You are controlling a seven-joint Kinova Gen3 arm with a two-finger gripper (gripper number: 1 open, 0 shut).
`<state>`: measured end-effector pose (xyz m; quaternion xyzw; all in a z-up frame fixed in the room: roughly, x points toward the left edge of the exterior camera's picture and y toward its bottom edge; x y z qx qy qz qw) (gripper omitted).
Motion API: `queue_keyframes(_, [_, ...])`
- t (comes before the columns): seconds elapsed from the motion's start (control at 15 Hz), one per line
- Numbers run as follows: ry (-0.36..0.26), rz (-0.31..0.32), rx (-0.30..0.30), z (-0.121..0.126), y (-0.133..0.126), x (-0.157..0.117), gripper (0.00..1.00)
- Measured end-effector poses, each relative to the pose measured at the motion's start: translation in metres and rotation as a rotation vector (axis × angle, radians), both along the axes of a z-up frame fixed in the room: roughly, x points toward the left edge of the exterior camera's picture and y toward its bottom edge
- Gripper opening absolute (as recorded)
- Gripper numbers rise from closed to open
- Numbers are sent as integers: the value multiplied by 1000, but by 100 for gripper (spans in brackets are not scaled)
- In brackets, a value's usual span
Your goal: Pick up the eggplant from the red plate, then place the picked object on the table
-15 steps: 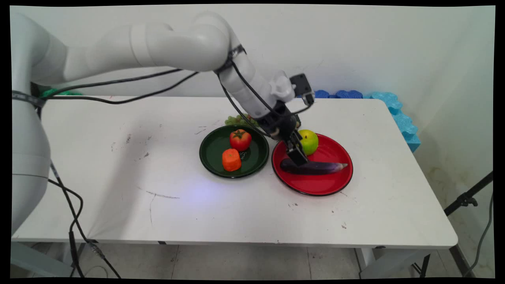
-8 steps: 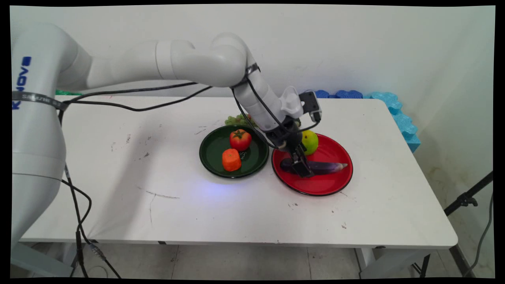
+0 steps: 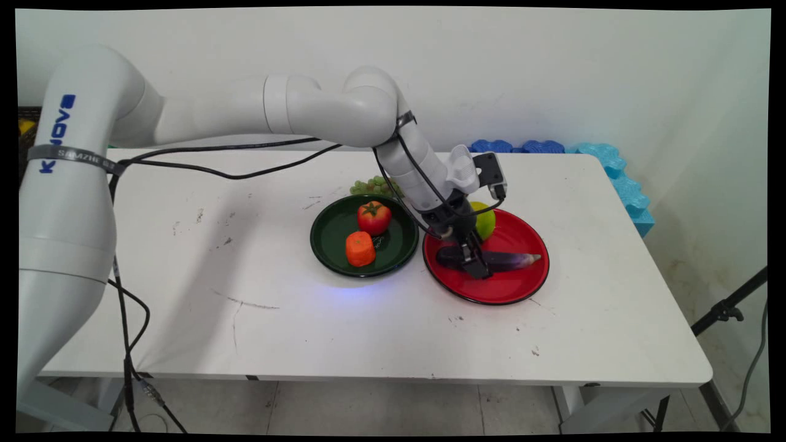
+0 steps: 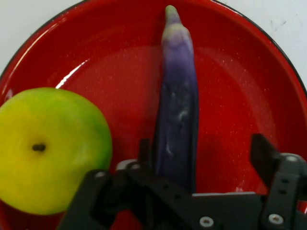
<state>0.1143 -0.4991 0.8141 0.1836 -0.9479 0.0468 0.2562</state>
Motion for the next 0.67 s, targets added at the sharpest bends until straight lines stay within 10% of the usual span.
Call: queue_keyframes(0.67, [-6, 10, -13, 2, 0, 3, 0])
